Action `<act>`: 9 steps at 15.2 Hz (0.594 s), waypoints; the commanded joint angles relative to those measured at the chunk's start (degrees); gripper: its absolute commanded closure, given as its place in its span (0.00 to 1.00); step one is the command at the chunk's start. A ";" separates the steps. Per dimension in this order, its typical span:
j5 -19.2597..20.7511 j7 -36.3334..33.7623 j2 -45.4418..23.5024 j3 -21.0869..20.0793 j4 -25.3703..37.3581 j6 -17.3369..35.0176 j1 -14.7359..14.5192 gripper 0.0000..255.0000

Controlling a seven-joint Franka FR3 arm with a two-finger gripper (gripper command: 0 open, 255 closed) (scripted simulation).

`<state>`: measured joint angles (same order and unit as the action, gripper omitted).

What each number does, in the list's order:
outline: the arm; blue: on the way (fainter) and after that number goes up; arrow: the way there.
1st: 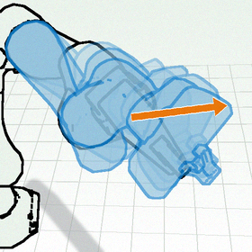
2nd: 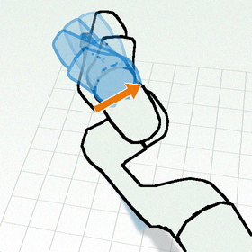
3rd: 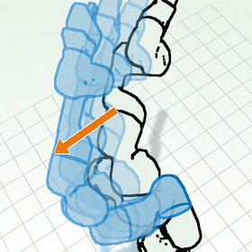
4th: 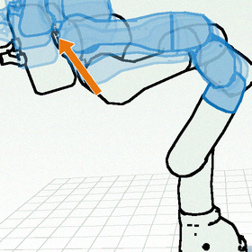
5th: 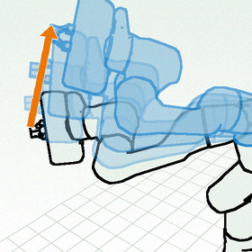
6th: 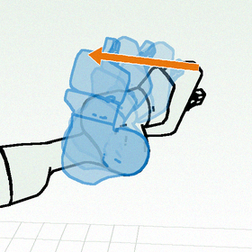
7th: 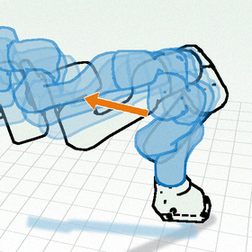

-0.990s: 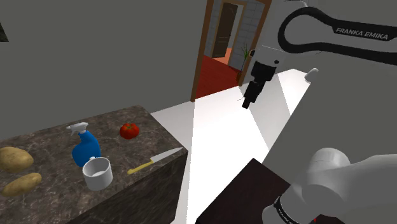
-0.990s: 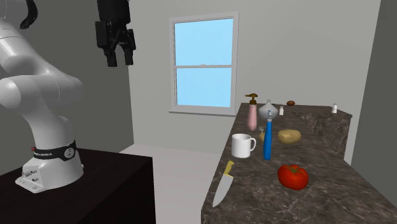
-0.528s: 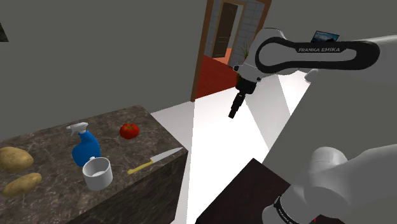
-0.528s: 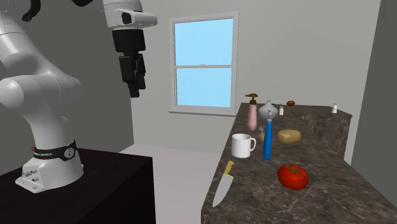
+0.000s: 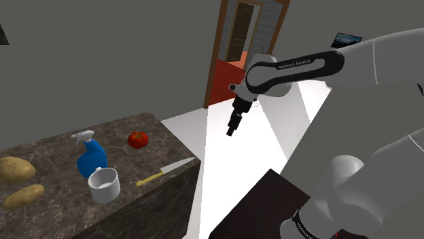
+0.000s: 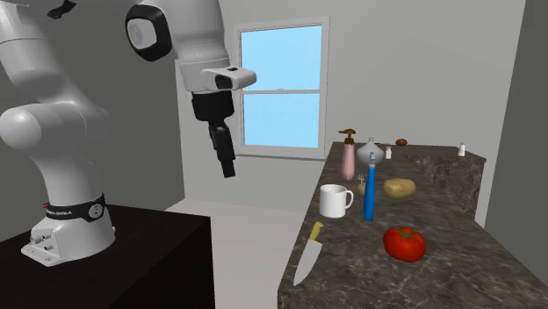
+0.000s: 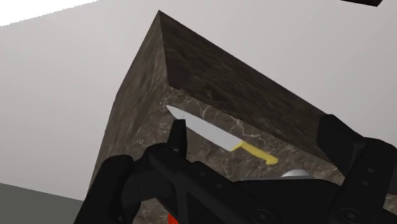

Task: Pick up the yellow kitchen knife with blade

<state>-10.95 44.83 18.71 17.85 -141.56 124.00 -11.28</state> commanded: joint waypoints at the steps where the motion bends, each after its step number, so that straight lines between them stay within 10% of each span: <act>1: -3.25 5.52 -4.15 1.17 0.38 3.54 -2.03 0.00; 9: -20.67 29.58 -22.75 2.07 8.23 10.07 -6.99 0.00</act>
<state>-29.07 70.80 -1.64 20.12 -134.41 133.45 -17.97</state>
